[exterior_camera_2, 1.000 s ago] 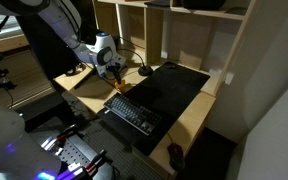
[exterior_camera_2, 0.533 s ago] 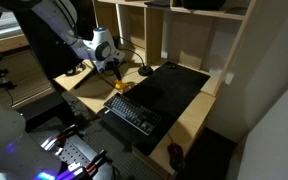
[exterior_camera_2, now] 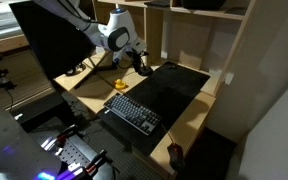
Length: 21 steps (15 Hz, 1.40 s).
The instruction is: Move the rubber duck and the mouse to the left
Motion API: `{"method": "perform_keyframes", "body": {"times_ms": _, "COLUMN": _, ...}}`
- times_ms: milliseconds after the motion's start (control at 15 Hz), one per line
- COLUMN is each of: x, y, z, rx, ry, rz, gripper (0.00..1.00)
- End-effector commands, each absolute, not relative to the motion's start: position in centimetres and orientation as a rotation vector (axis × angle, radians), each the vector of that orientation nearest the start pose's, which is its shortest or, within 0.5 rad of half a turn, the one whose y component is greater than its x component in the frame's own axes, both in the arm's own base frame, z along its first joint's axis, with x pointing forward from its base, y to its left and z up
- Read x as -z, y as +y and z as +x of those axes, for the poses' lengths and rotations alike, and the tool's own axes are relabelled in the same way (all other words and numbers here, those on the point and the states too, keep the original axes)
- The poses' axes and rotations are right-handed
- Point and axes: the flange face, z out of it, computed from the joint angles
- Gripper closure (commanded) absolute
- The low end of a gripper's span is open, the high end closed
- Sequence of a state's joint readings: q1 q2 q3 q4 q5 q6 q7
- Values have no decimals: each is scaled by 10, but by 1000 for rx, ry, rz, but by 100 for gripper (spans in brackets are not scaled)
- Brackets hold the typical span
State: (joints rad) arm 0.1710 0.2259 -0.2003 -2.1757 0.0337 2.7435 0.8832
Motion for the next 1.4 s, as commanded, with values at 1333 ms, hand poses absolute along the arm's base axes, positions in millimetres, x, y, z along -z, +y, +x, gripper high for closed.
{"method": "perform_keyframes", "body": {"times_ms": 1333, "x": -337, "y": -279, "z": 483, "rx": 482, "ry": 2324, "rz": -1957, "gripper": 0}}
